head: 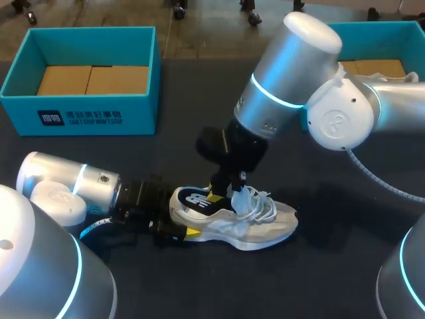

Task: Take the shoe out of the shoebox, open the shoe tongue, remove and reinsert the insole, then place the shoe into the shoebox

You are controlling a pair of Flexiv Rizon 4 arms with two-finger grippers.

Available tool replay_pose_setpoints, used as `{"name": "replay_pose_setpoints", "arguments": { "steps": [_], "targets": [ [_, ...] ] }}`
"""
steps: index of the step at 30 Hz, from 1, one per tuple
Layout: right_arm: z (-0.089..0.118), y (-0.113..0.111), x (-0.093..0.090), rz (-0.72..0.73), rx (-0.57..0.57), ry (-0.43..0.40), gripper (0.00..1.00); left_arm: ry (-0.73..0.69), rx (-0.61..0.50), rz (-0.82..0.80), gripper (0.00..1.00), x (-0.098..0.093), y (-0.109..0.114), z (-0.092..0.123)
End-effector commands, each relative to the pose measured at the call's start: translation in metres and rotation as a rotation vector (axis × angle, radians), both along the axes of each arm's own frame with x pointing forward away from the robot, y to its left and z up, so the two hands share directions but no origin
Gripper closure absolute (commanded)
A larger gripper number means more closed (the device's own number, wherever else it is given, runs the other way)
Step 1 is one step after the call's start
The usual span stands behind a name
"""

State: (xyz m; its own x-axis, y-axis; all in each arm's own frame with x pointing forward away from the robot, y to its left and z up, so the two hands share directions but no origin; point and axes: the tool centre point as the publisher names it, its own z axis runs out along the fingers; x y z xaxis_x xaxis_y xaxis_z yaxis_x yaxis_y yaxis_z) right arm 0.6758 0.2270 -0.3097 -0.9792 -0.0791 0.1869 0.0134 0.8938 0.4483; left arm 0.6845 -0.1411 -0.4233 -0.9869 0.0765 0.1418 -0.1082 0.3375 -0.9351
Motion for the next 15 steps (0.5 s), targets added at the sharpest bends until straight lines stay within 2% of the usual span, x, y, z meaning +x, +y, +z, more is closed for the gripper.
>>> {"name": "replay_pose_setpoints", "arguments": {
  "steps": [1,3,4,5,6,7,8,9,14,15],
  "targets": [
    [-0.002,0.008,0.006,0.02,-0.006,0.012,1.0,0.0,0.001,0.0,1.0,0.002,-0.001,-0.003],
    [-0.003,0.009,0.007,0.026,-0.01,0.02,1.0,0.0,0.001,0.0,1.0,0.002,-0.001,-0.003],
    [-0.003,0.009,0.008,0.026,-0.019,0.027,0.9,0.0,0.001,0.0,1.0,0.002,-0.001,-0.003],
    [-0.003,0.01,0.008,0.035,-0.026,0.032,0.6,0.0,0.001,0.0,1.0,0.002,-0.001,-0.003],
    [-0.003,0.011,0.01,0.043,-0.033,0.038,0.43,0.0,0.001,0.0,1.0,0.002,-0.001,-0.003],
    [-0.004,0.012,0.011,0.039,-0.05,0.051,0.14,0.0,0.001,0.0,1.0,0.002,-0.001,-0.003],
    [-0.005,0.012,0.013,0.031,-0.07,0.064,0.09,0.0,0.001,0.0,1.0,0.002,-0.001,-0.003],
    [-0.006,0.012,0.015,0.029,-0.076,0.068,0.15,0.0,0.001,0.0,1.0,0.002,-0.001,-0.003],
    [-0.006,0.006,0.017,-0.045,-0.134,0.095,0.27,0.0,0.001,0.0,1.0,0.002,-0.001,-0.003],
    [-0.006,0.003,0.017,-0.053,-0.132,0.099,0.27,0.0,0.001,0.0,1.0,0.002,-0.001,-0.003]
  ]
}}
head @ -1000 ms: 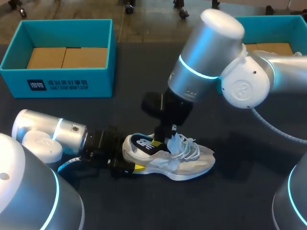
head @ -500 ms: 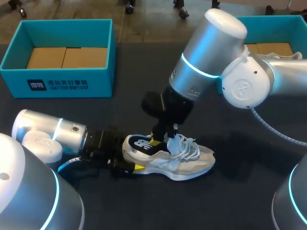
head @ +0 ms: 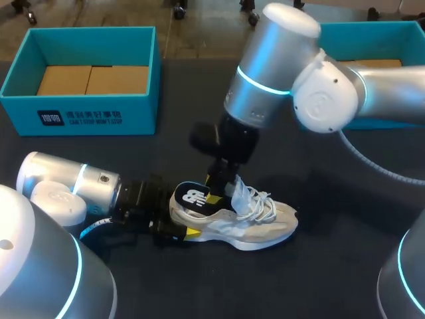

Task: Take the shoe out of the shoebox, open the shoe tongue, remove and reinsert the insole, then place the shoe into the shoebox

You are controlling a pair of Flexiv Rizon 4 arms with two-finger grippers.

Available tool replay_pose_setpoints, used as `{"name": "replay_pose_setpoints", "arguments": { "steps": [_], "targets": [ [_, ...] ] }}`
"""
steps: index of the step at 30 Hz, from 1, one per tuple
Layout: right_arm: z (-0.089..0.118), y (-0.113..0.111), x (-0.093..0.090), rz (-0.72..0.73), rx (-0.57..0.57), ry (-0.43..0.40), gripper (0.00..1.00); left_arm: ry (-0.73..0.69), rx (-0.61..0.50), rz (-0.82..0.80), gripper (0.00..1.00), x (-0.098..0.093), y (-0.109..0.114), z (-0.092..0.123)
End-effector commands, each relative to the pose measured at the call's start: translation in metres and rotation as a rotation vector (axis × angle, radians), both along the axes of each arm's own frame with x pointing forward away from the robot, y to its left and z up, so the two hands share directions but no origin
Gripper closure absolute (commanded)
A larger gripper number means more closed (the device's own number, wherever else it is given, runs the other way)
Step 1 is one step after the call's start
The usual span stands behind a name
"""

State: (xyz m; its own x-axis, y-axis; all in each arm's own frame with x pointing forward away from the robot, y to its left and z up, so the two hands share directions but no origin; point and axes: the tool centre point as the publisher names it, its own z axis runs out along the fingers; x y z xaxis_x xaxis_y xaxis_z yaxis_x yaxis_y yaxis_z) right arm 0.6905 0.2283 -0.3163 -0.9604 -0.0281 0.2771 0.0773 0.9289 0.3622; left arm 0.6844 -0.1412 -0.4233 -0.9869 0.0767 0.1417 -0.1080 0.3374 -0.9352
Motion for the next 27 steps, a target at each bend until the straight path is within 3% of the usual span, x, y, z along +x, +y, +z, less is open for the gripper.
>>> {"name": "replay_pose_setpoints", "arguments": {
  "steps": [1,11,15,27],
  "targets": [
    [-0.001,-0.001,0.003,-0.03,-0.041,0.015,0.28,0.0,0.001,0.001,1.0,0.002,-0.001,-0.003],
    [-0.013,-0.008,0.008,-0.084,0.019,0.172,0.3,0.0,0.001,0.001,1.0,0.002,-0.001,-0.003],
    [-0.016,-0.008,0.01,-0.098,0.004,0.227,0.26,0.0,0.001,0.001,1.0,0.002,-0.001,-0.003],
    [-0.015,0.003,0.007,-0.086,-0.011,0.319,0.35,0.0,0.001,0.001,1.0,0.002,-0.001,-0.003]
  ]
}}
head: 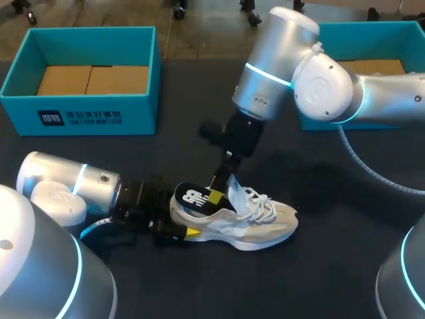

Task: Take the shoe out of the shoebox, open the shoe tongue, remove and reinsert the insole, then place the shoe into the shoebox

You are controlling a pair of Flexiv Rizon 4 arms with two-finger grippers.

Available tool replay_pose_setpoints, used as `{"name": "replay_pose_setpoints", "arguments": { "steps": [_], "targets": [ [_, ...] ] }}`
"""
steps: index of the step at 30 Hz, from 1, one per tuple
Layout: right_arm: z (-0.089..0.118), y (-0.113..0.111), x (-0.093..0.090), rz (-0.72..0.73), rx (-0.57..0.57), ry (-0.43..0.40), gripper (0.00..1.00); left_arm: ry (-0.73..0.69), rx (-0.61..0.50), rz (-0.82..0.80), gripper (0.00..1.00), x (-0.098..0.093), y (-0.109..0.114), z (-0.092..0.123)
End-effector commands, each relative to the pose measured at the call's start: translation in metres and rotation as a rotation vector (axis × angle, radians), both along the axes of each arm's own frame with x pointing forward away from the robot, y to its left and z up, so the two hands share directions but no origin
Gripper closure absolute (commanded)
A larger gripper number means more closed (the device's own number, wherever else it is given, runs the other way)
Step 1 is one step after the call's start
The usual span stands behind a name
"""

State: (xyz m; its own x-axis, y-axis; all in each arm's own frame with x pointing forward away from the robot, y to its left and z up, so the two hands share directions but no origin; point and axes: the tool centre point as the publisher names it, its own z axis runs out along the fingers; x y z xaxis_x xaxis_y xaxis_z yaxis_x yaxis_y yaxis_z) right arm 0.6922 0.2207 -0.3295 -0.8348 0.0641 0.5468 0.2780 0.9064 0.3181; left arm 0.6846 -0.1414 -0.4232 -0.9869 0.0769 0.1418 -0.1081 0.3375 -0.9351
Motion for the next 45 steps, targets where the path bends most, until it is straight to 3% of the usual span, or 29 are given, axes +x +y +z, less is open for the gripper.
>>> {"name": "replay_pose_setpoints", "arguments": {
  "steps": [1,12,18,35,38,40,41,45],
  "targets": [
    [-0.002,0.013,0.006,0.031,-0.016,0.031,0.36,0.0,0.001,0.001,1.0,0.002,-0.001,-0.003],
    [-0.017,0.018,0.001,0.054,0.003,0.135,0.39,0.0,0.001,0.001,1.0,0.002,-0.001,-0.003],
    [-0.021,0.014,-0.008,0.04,0.019,0.169,0.46,0.0,0.001,0.001,1.0,0.002,-0.001,-0.003],
    [-0.021,0.009,-0.024,0.018,0.041,0.198,0.52,0.0,0.001,0.001,1.0,0.002,-0.001,-0.003],
    [-0.021,0.009,-0.023,0.015,0.042,0.193,0.62,0.0,0.001,0.001,1.0,0.002,-0.001,-0.003],
    [-0.02,0.008,-0.022,0.007,0.046,0.182,0.84,0.0,0.001,0.001,1.0,0.002,-0.001,-0.003],
    [-0.018,0.008,-0.021,0.005,0.045,0.173,1.0,0.0,0.001,0.001,1.0,0.002,-0.001,-0.003],
    [-0.007,0.013,-0.016,0.016,0.043,0.139,1.0,0.0,0.001,0.001,1.0,0.002,-0.001,-0.003]
  ]
}}
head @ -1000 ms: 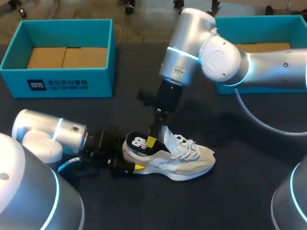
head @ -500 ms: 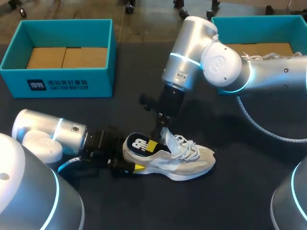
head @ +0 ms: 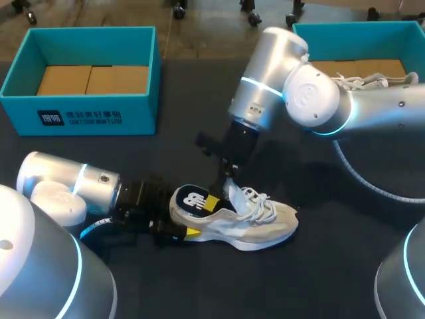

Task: Take the shoe out of the shoebox, open the shoe tongue, remove and reinsert the insole, then place the shoe into the shoebox

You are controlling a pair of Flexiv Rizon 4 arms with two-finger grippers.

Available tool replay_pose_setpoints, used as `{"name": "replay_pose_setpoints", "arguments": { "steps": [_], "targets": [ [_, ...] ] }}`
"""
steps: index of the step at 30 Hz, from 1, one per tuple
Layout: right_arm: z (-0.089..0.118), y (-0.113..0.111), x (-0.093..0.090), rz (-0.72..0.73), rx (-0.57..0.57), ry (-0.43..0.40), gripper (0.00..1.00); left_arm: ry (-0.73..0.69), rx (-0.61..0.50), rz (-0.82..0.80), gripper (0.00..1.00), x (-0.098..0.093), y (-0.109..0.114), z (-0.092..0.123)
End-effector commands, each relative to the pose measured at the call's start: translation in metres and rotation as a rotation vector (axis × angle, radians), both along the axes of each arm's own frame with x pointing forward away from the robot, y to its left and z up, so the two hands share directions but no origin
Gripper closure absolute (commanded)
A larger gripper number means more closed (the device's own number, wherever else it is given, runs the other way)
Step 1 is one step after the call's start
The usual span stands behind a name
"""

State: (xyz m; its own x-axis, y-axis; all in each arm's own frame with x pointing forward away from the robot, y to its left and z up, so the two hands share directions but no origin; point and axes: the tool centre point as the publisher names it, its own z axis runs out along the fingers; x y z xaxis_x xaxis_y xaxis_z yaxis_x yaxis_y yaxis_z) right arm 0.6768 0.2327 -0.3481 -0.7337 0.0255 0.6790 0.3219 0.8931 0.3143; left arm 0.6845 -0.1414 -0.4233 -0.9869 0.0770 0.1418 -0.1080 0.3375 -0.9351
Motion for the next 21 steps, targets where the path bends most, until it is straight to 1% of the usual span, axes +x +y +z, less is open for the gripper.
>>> {"name": "replay_pose_setpoints", "arguments": {
  "steps": [1,5,8,11,12,21],
  "targets": [
    [0.013,0.003,0.0,0.009,-0.007,-0.03,1.0,0.0,0.001,0.001,1.0,0.002,-0.001,-0.003],
    [0.025,0.011,0.004,0.014,0.009,-0.068,1.0,0.0,0.001,0.001,1.0,0.002,-0.001,-0.003],
    [0.031,0.02,0.008,0.022,0.044,-0.093,1.0,0.0,0.001,0.001,1.0,0.002,-0.001,-0.003],
    [0.037,0.028,0.011,0.022,0.114,-0.123,1.0,0.0,0.001,0.001,1.0,0.002,-0.001,-0.003],
    [0.042,0.034,0.013,0.023,0.137,-0.143,1.0,0.0,0.001,0.001,1.0,0.002,-0.001,-0.003],
    [0.042,0.034,0.013,0.023,0.137,-0.143,1.0,0.0,0.001,0.001,1.0,0.002,-0.001,-0.003]
  ]
}}
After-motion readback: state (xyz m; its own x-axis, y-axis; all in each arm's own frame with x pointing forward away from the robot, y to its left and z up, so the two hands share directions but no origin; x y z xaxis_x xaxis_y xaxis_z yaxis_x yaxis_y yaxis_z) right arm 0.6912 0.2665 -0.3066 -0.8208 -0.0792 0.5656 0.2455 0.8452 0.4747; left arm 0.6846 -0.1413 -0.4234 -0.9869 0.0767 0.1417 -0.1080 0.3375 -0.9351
